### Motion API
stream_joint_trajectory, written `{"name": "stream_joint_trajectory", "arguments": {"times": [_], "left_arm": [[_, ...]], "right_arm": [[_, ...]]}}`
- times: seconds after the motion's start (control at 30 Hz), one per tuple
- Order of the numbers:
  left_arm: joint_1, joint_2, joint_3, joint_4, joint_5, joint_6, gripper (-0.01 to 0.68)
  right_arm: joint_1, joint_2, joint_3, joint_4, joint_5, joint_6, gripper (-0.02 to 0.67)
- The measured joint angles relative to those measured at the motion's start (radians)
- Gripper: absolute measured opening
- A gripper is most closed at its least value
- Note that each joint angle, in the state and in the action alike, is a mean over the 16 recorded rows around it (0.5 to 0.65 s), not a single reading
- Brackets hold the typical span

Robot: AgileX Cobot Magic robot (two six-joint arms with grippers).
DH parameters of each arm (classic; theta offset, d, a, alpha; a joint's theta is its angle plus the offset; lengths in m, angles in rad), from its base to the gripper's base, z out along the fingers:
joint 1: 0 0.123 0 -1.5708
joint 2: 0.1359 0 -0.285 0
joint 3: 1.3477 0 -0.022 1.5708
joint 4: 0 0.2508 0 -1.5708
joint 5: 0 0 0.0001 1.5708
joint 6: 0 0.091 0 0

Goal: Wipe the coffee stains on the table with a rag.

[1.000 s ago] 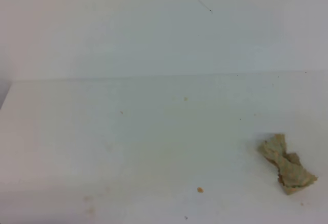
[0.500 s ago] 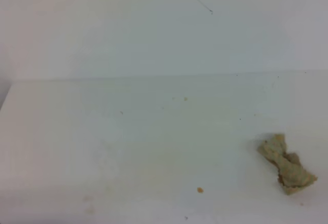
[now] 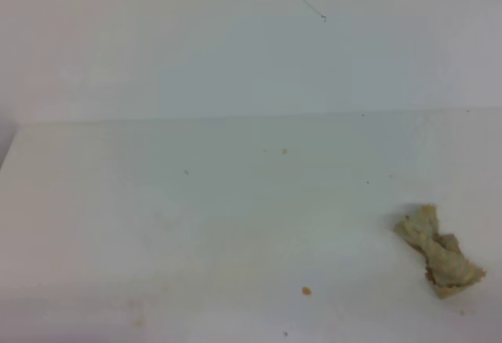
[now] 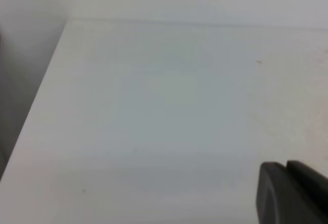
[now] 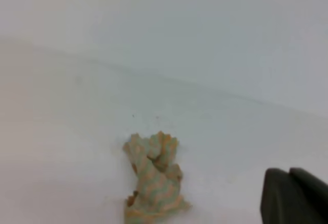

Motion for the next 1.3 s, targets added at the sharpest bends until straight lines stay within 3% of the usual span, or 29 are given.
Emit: {"name": "stream_joint_trajectory", "arguments": {"times": [0.17, 0.67, 1.3], "left_arm": [[0.0, 0.0, 0.0, 0.0, 0.0, 0.0, -0.003], [0.0, 0.0, 0.0, 0.0, 0.0, 0.0, -0.003], [0.0, -0.01, 0.014, 0.0, -0.005, 0.0, -0.001]], "right_arm": [[0.003, -0.001, 0.017, -0.101, 0.025, 0.093, 0.0], [0.013, -0.005, 0.019, -0.486, 0.069, 0.57, 0.0], [0.012, -0.006, 0.019, -0.502, 0.053, 0.596, -0.002]]}}
